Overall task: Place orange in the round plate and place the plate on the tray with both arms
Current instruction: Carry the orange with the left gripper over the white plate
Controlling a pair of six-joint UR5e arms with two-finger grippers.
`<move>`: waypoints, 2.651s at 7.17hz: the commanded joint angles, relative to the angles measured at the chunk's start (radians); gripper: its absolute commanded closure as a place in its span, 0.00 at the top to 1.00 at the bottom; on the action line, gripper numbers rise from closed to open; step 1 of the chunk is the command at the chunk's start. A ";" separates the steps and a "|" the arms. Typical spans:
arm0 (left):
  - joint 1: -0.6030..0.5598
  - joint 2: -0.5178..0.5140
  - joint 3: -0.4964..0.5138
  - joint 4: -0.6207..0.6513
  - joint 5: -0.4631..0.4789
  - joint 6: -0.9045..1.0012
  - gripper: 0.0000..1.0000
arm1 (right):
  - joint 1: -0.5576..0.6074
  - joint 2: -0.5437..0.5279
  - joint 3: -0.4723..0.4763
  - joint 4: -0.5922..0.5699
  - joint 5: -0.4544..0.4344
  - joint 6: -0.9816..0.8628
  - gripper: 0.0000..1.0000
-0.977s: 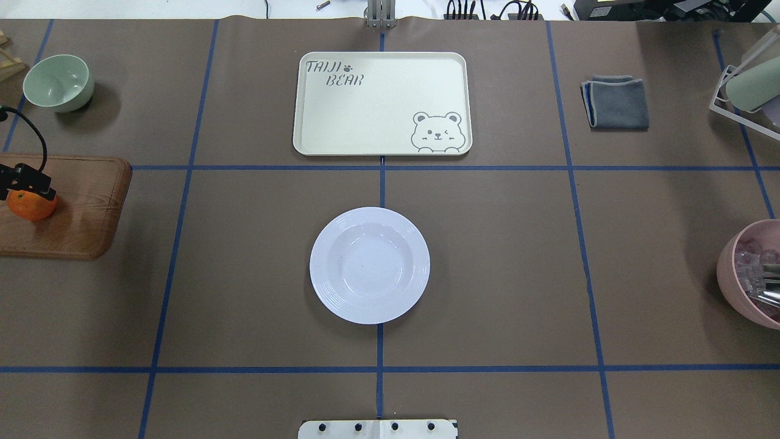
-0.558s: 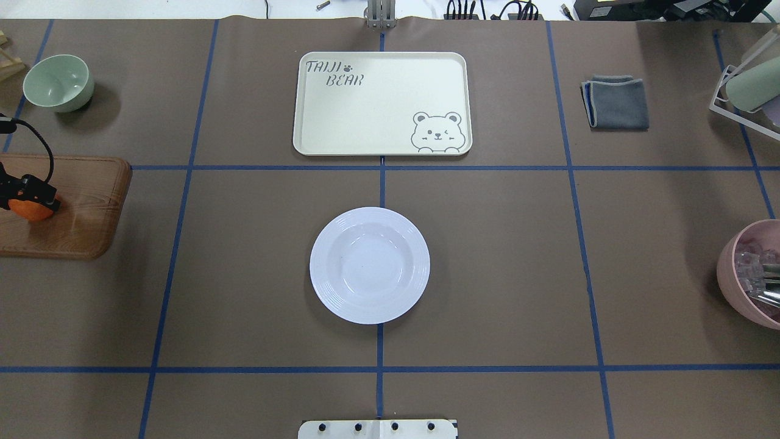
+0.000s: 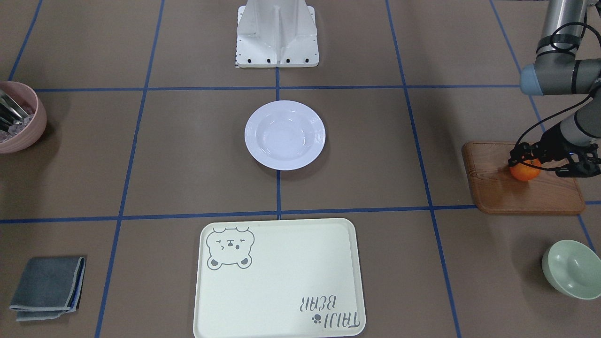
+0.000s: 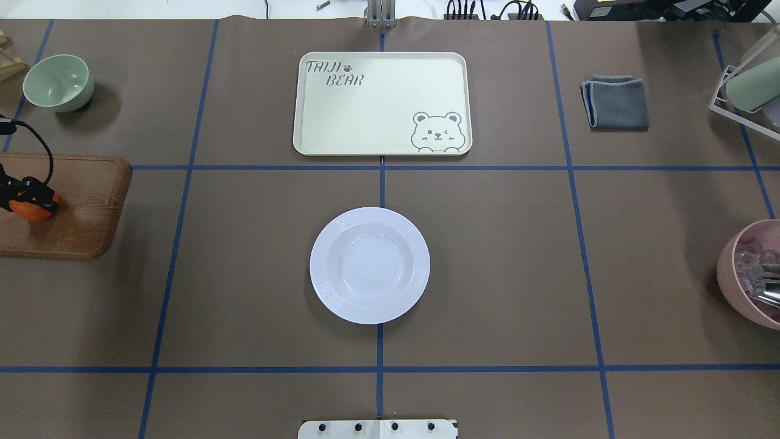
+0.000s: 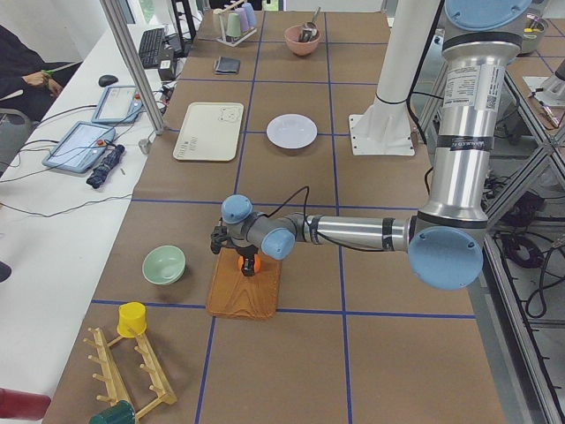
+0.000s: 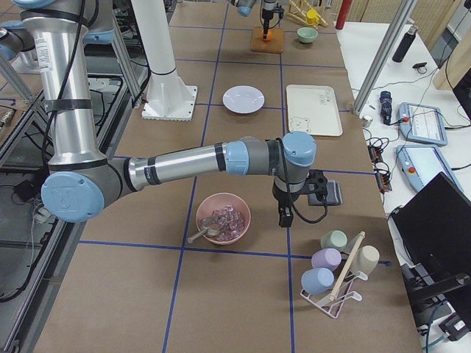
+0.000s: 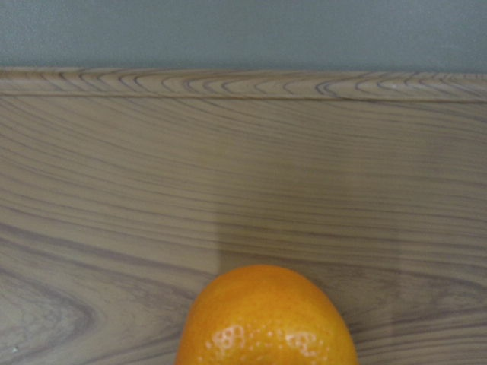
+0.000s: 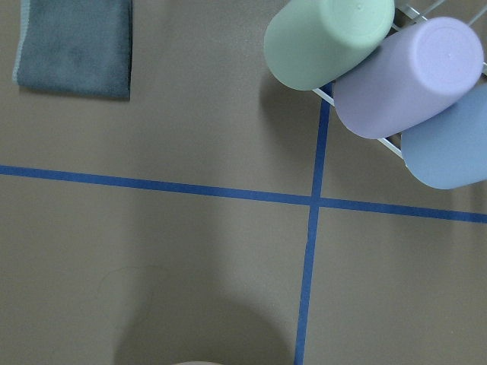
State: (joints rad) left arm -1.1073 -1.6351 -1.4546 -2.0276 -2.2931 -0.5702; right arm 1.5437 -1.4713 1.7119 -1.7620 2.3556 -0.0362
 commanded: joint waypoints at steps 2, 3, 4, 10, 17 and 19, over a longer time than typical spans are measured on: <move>-0.002 -0.040 -0.157 0.135 -0.094 -0.014 0.00 | -0.007 -0.006 0.002 0.007 0.001 -0.002 1.00; -0.002 -0.105 -0.249 0.315 -0.088 -0.029 0.00 | -0.008 -0.009 0.003 0.010 0.002 -0.002 1.00; 0.015 -0.173 -0.313 0.392 -0.085 -0.166 0.00 | -0.010 -0.009 0.005 0.009 0.002 -0.002 1.00; 0.635 -0.633 -0.279 0.394 0.275 -1.017 0.00 | -0.010 -0.007 0.002 0.003 0.031 0.002 1.00; 0.693 -0.701 -0.133 0.366 0.417 -1.021 0.00 | -0.020 0.000 -0.009 0.003 0.031 0.002 1.00; 0.693 -0.706 -0.106 0.345 0.417 -1.021 0.00 | -0.020 0.000 -0.023 0.009 0.033 0.002 1.00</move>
State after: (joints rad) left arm -0.4142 -2.3375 -1.5771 -1.6661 -1.8762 -1.5909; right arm 1.5233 -1.4712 1.6996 -1.7581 2.3872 -0.0337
